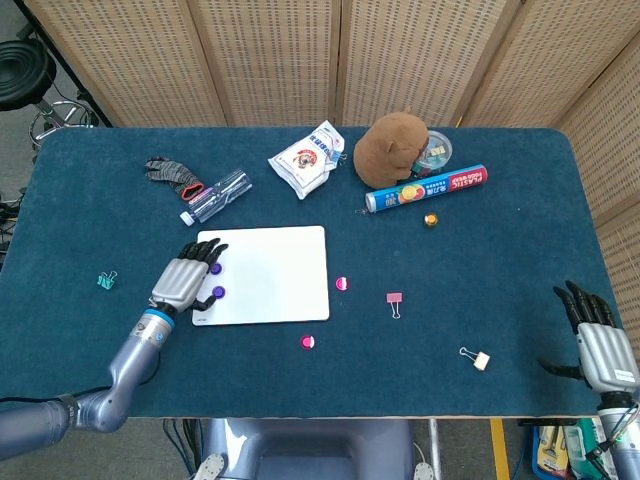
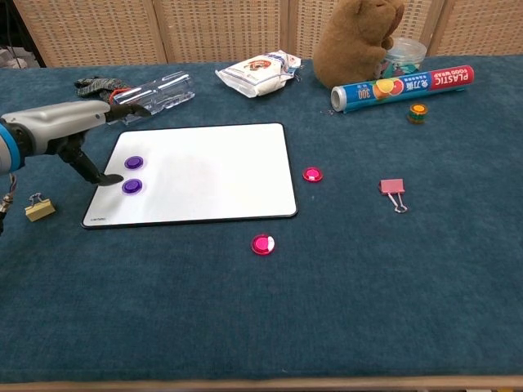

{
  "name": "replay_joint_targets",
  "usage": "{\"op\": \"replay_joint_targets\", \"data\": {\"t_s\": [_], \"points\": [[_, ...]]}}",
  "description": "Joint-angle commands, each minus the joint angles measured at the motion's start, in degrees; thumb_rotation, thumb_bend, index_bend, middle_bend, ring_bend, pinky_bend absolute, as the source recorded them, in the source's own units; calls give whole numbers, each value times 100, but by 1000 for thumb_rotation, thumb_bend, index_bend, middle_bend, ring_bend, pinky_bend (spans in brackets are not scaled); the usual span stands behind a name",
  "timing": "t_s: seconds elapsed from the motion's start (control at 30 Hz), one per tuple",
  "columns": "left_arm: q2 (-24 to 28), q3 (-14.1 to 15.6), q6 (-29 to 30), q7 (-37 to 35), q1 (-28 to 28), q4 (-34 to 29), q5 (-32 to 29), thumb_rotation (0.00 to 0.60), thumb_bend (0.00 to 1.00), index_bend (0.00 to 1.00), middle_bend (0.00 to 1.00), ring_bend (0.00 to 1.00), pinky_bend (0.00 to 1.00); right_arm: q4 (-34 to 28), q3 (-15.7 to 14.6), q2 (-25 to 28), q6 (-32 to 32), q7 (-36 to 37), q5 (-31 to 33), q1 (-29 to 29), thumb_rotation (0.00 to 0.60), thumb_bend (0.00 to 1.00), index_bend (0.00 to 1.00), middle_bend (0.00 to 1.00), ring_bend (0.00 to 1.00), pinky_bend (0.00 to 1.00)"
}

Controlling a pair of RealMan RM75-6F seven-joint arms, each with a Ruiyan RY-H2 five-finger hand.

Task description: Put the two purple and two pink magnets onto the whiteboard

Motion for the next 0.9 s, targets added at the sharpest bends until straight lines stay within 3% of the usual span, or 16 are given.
{"op": "replay_joint_targets", "data": {"t_s": [0.03,0.27,0.5,0.67,0.9], "points": [[434,104,451,-422,336,-338,549,600,284,0,0,0,0,41,-7,-54,25,-29,-52,11,600,0,0,0,0,0],[1074,347,1216,-833,911,-675,1171,600,106,0,0,0,0,49,6,-186,150,-210,-219,56,600,0,0,0,0,0],[1510,483,1891,-1158,1470,-891,1374,600,92,0,0,0,0,-25,80,-339,112,-591,-513,320,600,0,32,0,0,0],[1788,563,2138,-1341,1770,-1080,1412,600,93,0,0,0,0,-256,226,-444,-260,-1196,-590,743,600,0,92,0,0,0],[2094,569,2306,-1525,1987,-1221,1533,600,93,0,0,0,0,-744,620,-589,-1519,-1610,-89,1683,600,0,165,0,0,0]]}}
